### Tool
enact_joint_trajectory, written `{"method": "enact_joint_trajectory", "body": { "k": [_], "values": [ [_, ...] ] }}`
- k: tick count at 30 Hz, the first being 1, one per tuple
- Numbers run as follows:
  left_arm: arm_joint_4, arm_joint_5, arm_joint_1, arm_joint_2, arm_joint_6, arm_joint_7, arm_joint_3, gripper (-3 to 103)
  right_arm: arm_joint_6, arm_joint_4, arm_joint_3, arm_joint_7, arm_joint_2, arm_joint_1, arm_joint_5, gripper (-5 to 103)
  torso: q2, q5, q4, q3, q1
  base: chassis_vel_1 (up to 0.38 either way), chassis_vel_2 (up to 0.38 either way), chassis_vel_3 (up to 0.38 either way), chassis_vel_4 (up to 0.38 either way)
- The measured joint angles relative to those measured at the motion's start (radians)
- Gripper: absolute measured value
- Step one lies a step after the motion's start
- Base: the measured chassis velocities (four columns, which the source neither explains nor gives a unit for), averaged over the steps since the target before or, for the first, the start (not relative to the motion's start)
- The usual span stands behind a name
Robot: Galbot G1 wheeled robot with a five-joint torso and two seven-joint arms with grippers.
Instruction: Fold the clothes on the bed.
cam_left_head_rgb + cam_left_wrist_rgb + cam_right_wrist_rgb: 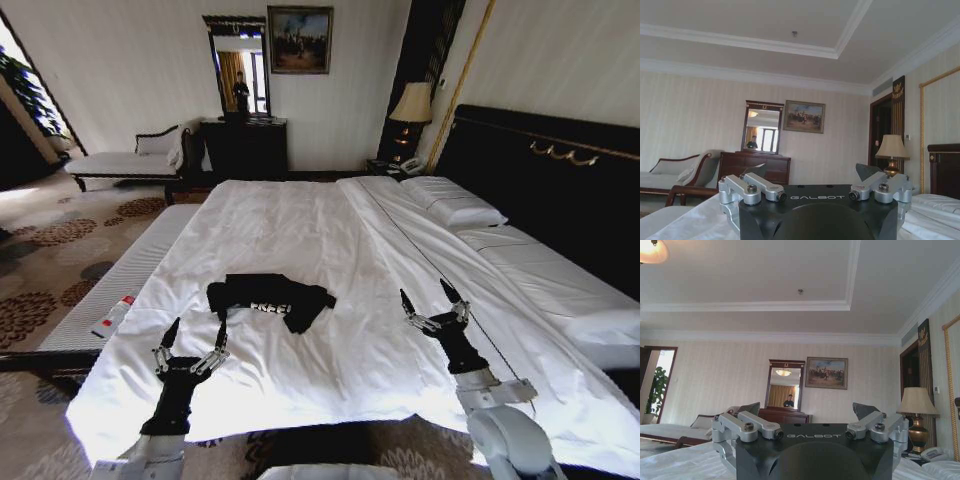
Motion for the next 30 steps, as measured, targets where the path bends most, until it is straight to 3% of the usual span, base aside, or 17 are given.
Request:
{"method": "enact_joint_trajectory", "body": {
  "k": [11,30],
  "values": [
    [0.034,0.008,0.009,-0.007,-0.044,-0.032,0.0,100,0.031,-0.005,-0.002,0.001,0.047,-0.001,-0.025,100,0.0,0.0,0.0,0.0,0.0,0.0,0.0,0.0,0.0],
    [0.018,-0.018,-0.004,-0.013,-0.022,-0.061,-0.01,100,0.06,-0.031,0.002,-0.056,0.067,-0.005,-0.038,100,0.0,-0.0001,-0.0001,0.0,0.0,0.0,0.0,0.0,0.0]
  ]
}}
